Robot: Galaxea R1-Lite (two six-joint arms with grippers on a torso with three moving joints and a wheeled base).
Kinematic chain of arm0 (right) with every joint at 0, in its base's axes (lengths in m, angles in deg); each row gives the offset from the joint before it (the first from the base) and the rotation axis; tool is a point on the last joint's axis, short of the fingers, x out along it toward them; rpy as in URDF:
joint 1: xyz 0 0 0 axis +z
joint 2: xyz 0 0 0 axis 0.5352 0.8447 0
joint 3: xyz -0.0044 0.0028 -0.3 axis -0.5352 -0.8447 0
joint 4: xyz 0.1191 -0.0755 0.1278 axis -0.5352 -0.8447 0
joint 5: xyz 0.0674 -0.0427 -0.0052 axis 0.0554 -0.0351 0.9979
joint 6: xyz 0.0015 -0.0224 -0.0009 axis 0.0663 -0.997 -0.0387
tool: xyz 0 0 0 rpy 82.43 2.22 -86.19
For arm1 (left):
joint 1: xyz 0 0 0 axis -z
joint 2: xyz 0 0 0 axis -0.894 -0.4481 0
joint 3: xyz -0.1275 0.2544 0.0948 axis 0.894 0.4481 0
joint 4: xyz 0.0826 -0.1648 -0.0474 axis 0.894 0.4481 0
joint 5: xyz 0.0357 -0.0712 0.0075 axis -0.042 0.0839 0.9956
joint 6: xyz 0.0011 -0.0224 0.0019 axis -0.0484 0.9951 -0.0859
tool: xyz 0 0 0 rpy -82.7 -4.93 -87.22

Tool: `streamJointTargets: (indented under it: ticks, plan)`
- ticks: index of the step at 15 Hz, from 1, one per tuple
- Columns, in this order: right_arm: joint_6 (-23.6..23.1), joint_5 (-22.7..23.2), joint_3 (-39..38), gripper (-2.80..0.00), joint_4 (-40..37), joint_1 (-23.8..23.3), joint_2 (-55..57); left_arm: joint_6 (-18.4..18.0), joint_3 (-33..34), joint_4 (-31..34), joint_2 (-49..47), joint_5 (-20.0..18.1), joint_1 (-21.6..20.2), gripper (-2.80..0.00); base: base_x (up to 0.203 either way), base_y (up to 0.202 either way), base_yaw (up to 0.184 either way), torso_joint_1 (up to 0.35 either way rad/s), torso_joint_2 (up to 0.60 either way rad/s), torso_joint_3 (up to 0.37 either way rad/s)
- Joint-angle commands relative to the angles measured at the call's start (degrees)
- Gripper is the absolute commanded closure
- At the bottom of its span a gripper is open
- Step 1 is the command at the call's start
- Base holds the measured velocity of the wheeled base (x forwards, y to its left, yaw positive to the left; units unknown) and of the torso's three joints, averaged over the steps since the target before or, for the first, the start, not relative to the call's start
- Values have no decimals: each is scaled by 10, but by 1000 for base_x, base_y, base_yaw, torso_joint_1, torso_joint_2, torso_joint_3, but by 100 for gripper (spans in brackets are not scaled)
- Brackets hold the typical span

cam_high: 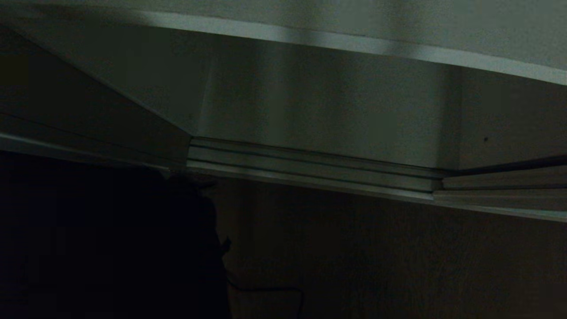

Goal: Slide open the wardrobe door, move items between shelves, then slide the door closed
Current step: Place the bag on the lower shelf

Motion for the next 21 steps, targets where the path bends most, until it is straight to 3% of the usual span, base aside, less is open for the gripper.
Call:
streamJointTargets:
  ticks: [1, 4, 8, 12, 18, 21]
  plan:
    - [0, 0, 0, 0, 0, 0, -1, -1, 40, 5, -9, -3, -1, 0, 0, 0, 0, 0, 0, 0]
    - [0, 0, 0, 0, 0, 1, -1, -15, 92, 1, -38, -7, 0, 0, 0, 0, 0, 0, 0, 0]
    - [0, 0, 0, 0, 0, 0, -1, -124, 139, -2, -100, -8, -1, 0, 0, 0, 0, 0, 0, 0]
    - [0, 0, 0, 0, 0, 0, -1, -169, 140, -36, -179, -9, 1, 0, 0, 0, 0, 0, 0, 0]
    - [0, 0, 0, 0, 0, 0, -1, -177, 99, -134, -304, -4, 35, 0, 0, 0, 0, 0, 0, 0]
    - [0, 0, 0, 0, 0, 1, -1, -136, 36, -143, -335, -3, 76, 0, 0, 0, 0, 0, 0, 0]
